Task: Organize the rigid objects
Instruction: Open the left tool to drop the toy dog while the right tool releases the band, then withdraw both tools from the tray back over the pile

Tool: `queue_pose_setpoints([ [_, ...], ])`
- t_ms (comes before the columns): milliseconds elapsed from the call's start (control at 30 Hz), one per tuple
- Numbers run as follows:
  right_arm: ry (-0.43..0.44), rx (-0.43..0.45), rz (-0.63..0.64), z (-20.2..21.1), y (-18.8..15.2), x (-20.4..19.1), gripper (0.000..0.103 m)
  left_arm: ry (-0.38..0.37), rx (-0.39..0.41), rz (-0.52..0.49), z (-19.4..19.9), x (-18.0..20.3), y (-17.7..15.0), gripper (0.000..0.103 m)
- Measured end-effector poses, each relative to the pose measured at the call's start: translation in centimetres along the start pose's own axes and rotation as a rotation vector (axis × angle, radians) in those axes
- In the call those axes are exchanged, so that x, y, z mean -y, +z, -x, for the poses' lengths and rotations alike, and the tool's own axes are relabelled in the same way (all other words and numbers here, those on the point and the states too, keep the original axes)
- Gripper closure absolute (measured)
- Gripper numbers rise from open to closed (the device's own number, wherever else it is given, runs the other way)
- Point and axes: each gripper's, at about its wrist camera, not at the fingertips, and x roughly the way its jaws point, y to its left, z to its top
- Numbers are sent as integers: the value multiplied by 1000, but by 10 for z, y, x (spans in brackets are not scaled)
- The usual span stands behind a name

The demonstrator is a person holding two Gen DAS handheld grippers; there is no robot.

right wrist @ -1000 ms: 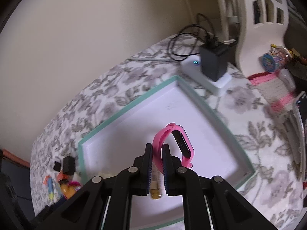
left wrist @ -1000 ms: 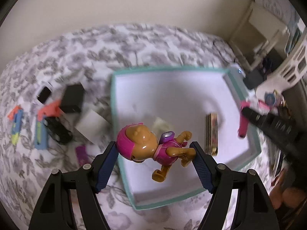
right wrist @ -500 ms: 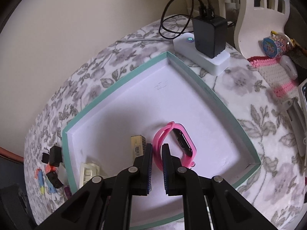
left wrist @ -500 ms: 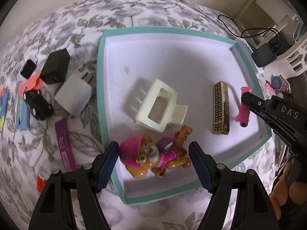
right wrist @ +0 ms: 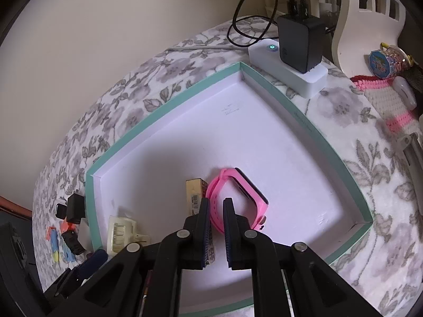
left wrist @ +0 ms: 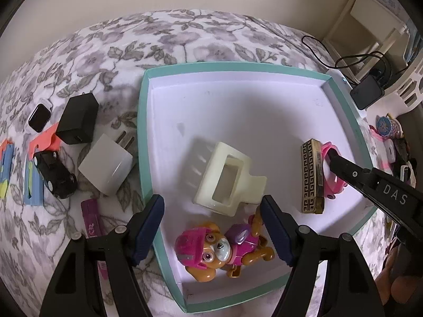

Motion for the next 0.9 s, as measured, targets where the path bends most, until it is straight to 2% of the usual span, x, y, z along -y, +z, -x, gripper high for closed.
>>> queue_pose_setpoints([
  [300,-22,1,20,5,2,-4,89,-18,-26,9,1,-2,-4,27],
  [400,-21,22,39,14,4,-9,88,-19,-36,10,5,-2,-5,27],
  [467,-16,41,51,21,4,-12,82,-16,-35,10,8,-2,-5,27],
  [633,-22,93,84,37,4,-21,81,-21,2,12,24,-3,-5,27],
  [733,-24,112,90,44,2,-24,73,-21,28,37,33,-10,-4,27],
  [900,-22,97,82,41,3,-24,72,-23,69,148,46,-40,0,25],
])
